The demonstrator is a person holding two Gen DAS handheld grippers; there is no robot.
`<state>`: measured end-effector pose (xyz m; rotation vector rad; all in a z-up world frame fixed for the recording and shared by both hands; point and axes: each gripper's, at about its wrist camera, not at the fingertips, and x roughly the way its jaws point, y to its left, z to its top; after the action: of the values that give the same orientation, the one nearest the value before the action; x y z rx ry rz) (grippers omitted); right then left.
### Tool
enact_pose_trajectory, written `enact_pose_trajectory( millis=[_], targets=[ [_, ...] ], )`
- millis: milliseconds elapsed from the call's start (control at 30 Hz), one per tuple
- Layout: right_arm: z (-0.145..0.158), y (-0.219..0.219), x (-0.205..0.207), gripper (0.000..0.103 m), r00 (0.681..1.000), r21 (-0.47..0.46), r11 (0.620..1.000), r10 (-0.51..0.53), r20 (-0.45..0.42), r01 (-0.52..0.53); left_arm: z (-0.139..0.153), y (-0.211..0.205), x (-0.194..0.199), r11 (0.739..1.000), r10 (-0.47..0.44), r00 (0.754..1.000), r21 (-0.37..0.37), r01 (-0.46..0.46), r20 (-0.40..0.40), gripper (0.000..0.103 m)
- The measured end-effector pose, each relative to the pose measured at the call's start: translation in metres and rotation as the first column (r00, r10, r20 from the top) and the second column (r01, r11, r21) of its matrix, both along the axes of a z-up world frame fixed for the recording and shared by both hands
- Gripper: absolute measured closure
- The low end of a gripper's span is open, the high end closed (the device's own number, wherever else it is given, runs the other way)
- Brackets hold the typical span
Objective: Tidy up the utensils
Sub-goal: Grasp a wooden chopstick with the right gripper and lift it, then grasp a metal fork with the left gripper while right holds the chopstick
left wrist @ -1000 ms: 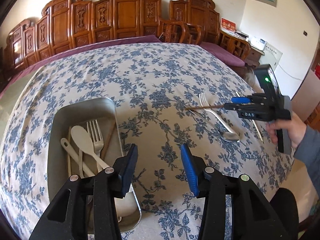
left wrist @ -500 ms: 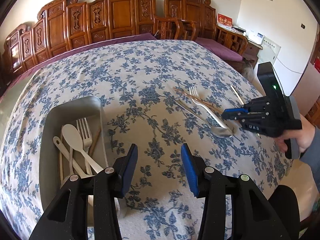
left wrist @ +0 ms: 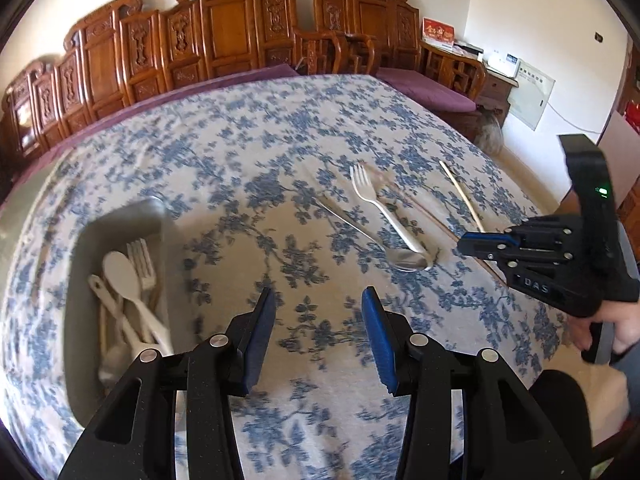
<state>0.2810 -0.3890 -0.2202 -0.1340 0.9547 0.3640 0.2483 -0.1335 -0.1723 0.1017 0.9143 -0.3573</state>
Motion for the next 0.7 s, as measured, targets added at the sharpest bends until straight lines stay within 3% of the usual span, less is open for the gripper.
enact_pose_trajectory(
  millis=[300, 700],
  targets=[
    [0.003, -0.028, 0.002, 0.097, 0.998, 0.003, 0.998, -0.067, 0.012, 0.067, -0.021, -0.047, 0.024, 0.999, -0.046, 0.994, -0.022, 0.044, -0.095, 0.061],
    [0.011, -0.068, 0.011, 0.097, 0.985, 0.073, 0.982, -0.173, 0.003, 0.172, -0.051, -0.112, 0.043, 0.982, -0.126, 0.985, 0.122, 0.141, -0.121, 0.061]
  ],
)
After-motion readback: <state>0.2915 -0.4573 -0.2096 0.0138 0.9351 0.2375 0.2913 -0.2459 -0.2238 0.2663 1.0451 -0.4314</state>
